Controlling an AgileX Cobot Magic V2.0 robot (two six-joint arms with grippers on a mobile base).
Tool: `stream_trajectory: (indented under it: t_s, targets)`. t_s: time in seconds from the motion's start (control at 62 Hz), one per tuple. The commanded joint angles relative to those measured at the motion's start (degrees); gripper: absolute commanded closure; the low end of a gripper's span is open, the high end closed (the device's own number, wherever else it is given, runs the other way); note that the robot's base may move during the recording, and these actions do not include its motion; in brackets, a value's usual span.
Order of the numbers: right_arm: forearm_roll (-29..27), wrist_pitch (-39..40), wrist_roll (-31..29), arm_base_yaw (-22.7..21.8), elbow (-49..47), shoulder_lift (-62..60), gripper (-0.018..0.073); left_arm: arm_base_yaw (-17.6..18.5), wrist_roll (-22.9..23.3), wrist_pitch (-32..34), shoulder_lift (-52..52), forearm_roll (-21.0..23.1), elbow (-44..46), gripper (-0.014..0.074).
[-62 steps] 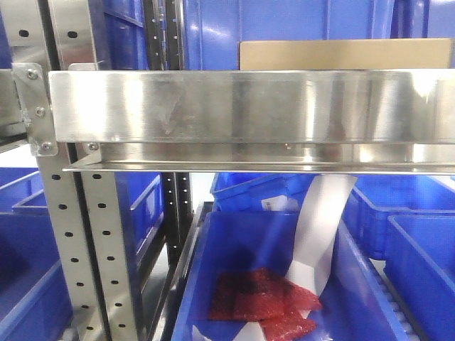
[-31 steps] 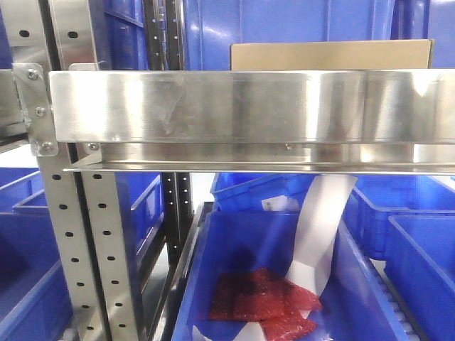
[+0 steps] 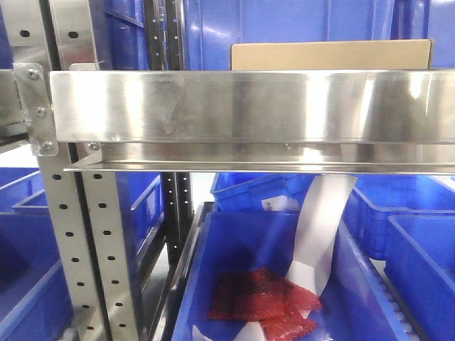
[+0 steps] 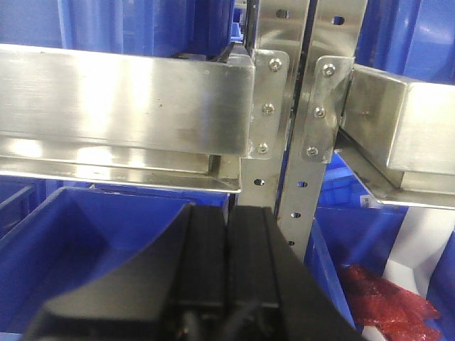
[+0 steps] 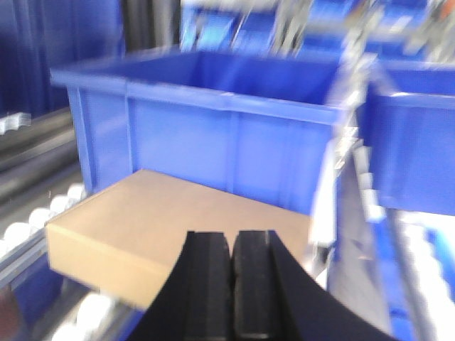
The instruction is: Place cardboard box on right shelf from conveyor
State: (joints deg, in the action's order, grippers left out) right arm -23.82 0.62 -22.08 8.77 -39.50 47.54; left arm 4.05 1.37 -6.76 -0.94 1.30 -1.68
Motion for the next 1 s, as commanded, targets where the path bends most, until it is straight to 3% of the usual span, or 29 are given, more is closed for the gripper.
stream_trajectory:
  t_s: [0.0, 0.242, 0.435, 0.677, 0.984]
  targets:
    - [-0.64, 7.73, 0.17, -0.25, 4.25, -6.66, 0.0507, -0.09, 0.27, 4.89, -0.45, -0.07, -0.59, 0.0713]
    - [-0.64, 8.12, 0.17, -0.25, 19.53, -26.55, 0.0507, -0.09, 0.27, 4.89, -0.45, -0.07, -0.59, 0.0713]
    - [-0.64, 4.37, 0.17, -0.25, 24.68, -38.00, 0.0507, -0.09, 0.27, 4.89, -0.45, -0.07, -0.59, 0.0713]
    - [-0.64, -3.06, 0.17, -0.25, 25.08, -40.72, 0.0507, -0.09, 0.27, 4.89, -0.45, -0.07, -0.59, 0.0713]
    - [-0.64, -3.16, 0.17, -0.25, 25.22, -40.72, 0.0507, -0.09, 0.27, 4.89, -0.45, -0.07, -0.59, 0.0713]
